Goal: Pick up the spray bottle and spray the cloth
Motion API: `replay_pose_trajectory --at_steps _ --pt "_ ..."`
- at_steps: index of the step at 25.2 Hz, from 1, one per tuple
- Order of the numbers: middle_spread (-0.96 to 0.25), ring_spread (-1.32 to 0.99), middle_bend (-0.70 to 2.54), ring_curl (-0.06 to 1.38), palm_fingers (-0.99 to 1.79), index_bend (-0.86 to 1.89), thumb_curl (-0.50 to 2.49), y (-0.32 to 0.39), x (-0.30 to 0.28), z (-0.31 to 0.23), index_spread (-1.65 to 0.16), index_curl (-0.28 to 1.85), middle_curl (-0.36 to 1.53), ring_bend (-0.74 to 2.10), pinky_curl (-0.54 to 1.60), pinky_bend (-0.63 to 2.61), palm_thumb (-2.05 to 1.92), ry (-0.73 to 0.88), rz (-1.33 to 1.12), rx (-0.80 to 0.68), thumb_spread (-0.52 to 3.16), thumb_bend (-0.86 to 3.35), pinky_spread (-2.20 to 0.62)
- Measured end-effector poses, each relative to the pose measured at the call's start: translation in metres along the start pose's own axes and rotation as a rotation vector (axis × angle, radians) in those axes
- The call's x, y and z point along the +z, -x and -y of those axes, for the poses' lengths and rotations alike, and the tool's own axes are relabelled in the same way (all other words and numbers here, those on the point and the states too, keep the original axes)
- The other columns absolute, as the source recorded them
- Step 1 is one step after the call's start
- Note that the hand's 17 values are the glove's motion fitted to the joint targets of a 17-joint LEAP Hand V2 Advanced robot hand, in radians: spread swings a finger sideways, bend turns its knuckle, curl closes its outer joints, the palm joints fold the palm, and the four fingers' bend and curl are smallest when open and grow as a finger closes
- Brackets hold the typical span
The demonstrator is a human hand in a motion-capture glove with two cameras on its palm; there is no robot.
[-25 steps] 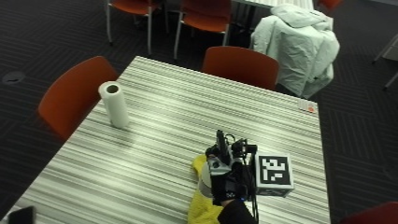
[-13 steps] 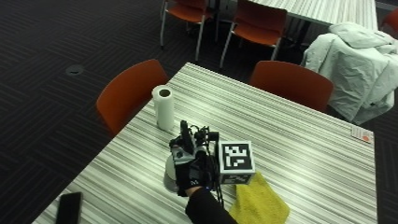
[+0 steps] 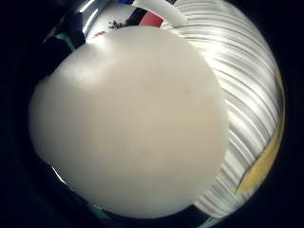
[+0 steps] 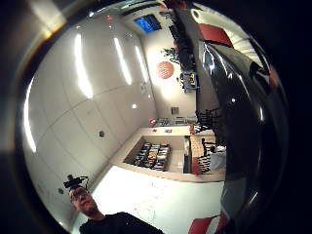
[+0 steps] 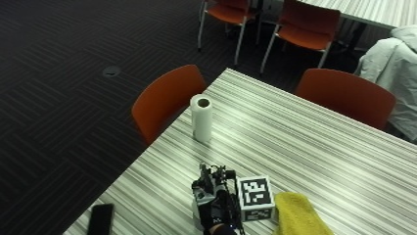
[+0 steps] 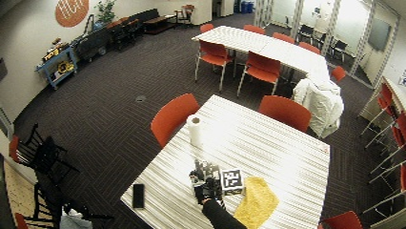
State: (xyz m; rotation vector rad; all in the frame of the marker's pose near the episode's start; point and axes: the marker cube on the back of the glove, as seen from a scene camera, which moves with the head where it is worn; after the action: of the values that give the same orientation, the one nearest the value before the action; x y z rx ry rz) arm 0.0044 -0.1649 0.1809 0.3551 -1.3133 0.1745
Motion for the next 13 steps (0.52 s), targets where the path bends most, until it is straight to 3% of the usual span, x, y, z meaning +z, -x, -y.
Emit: replay_pose_trajectory --at_steps 13 --pt "-0.03 -0.1 0.46 0.54 0.89 0.26 0.92 -0.034 0.011 -0.026 -0.15 0.7 0.66 0.45 0.25 0.1 1.22 0.031 -0.055 0.061 1.01 0.1 0.06"
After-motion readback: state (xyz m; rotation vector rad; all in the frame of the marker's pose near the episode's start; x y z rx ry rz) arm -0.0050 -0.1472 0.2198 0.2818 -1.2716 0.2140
